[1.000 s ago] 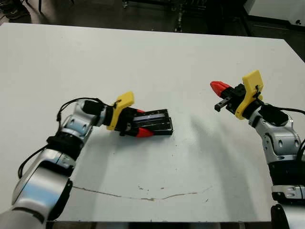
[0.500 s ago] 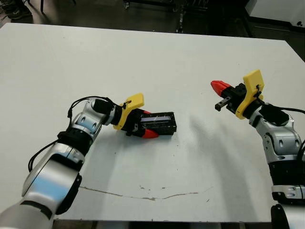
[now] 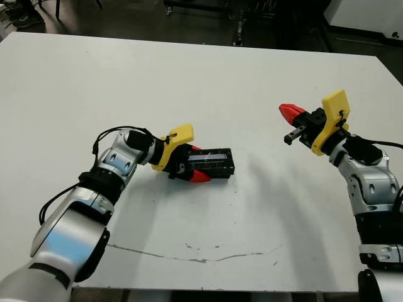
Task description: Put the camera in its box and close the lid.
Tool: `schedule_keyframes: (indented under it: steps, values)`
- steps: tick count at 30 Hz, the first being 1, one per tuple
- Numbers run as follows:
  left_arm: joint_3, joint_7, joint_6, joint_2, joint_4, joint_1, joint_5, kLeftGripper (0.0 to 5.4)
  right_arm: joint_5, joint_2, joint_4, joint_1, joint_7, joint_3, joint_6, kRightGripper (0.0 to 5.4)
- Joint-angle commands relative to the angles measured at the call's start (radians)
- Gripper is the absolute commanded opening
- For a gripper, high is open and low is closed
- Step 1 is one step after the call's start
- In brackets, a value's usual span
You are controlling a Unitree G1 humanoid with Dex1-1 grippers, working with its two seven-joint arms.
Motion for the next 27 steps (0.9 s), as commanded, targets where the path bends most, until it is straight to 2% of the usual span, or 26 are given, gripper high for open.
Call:
schedule_keyframes:
  steps: [1, 3, 5, 9, 20, 27]
  values:
    - [-0.082, 0.109, 0.083, -0.044, -0.004, 0.053, 0.112, 3.15, 0.000, -0.014, -0.010, 0.014, -0.008, -0.004, 0.025, 0.00]
    - [-0.092, 0.108, 0.123, -0.040, -0.033, 0.054, 0.117, 3.15, -0.001, -0.015, -0.012, 0.015, -0.009, -0.004, 0.024, 0.00]
    - [-0.122, 0.107, 0.103, -0.021, -0.084, 0.064, 0.148, 3.55, -0.003, -0.015, -0.011, 0.015, -0.008, -0.003, 0.019, 0.00]
    - [-0.160, 0.113, 0.051, 0.009, -0.137, 0.077, 0.185, 3.99, 0.001, -0.014, -0.013, 0.013, -0.003, -0.003, 0.019, 0.00]
    - [-0.177, 0.147, 0.032, 0.028, -0.120, 0.082, 0.179, 5.37, -0.002, -0.016, -0.028, 0.018, -0.006, -0.001, 0.028, 0.00]
    - [-0.173, 0.147, 0.004, 0.036, -0.088, 0.081, 0.175, 5.39, 0.004, -0.014, -0.035, 0.020, -0.004, -0.003, 0.038, 0.00]
